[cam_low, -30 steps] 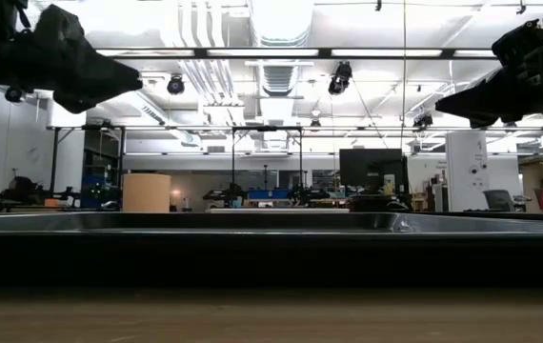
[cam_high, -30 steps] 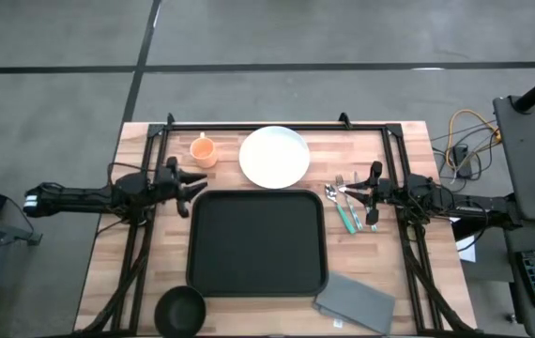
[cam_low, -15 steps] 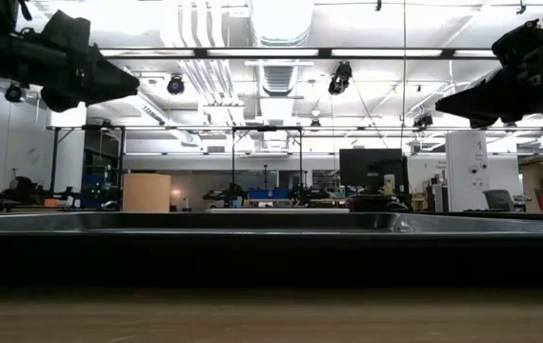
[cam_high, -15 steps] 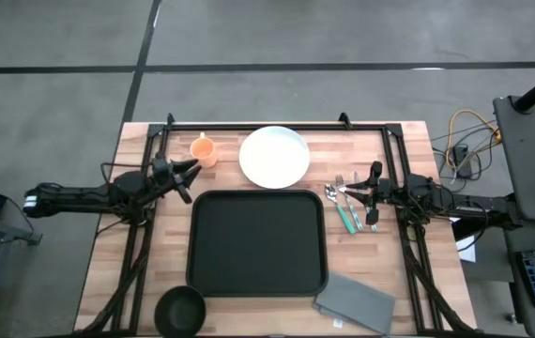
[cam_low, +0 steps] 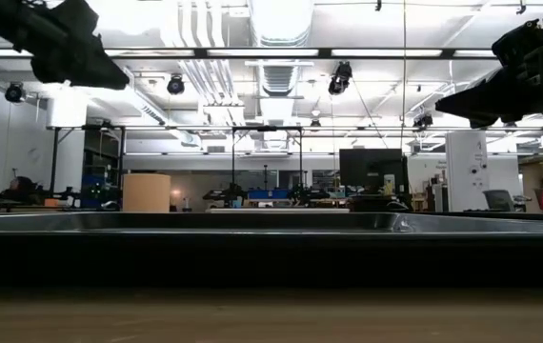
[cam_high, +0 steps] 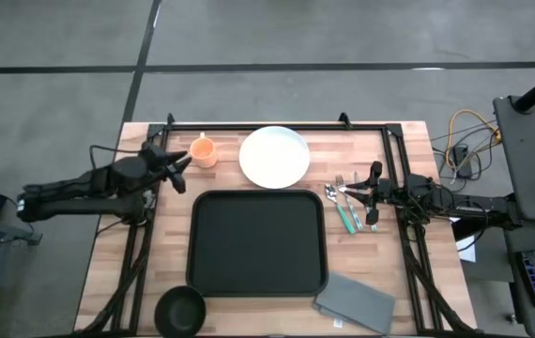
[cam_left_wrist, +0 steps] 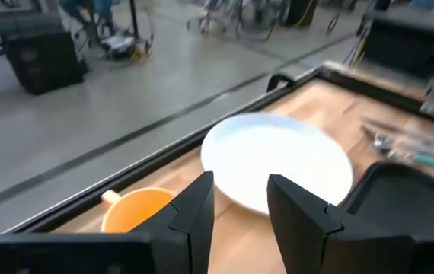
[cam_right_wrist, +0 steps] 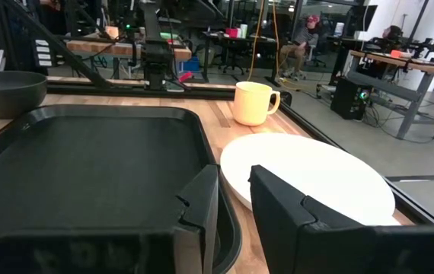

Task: Set up tray
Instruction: Put the orange mug on the black tray

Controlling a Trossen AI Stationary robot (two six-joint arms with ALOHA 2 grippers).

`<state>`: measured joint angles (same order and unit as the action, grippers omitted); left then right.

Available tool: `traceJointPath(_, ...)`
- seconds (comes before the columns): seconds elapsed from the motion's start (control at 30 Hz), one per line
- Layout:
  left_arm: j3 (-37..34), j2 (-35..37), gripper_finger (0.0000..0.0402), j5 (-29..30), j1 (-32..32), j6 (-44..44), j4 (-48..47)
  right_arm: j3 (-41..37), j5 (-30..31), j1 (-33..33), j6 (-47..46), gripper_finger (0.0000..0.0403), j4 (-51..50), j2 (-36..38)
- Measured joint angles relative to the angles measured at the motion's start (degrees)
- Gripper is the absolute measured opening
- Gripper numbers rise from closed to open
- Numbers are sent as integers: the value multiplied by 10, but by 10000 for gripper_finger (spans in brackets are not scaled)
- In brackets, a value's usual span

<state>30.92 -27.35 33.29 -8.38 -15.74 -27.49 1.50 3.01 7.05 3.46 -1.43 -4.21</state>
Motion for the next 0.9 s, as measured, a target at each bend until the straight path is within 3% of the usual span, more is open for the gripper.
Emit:
traceJointPath(0.3, 32, -110, 114, -2, -49, 16, -10, 0, 0, 0, 0, 68, 0, 0)
traceJointPath(0.67, 49, -196, 249, -3, -146, 55, 12, 0, 0, 0, 0, 68, 0, 0)
traceJointPath(0.9, 76, -266, 262, -85, -195, 42, 3, 0, 1, 0, 0, 68, 0, 0)
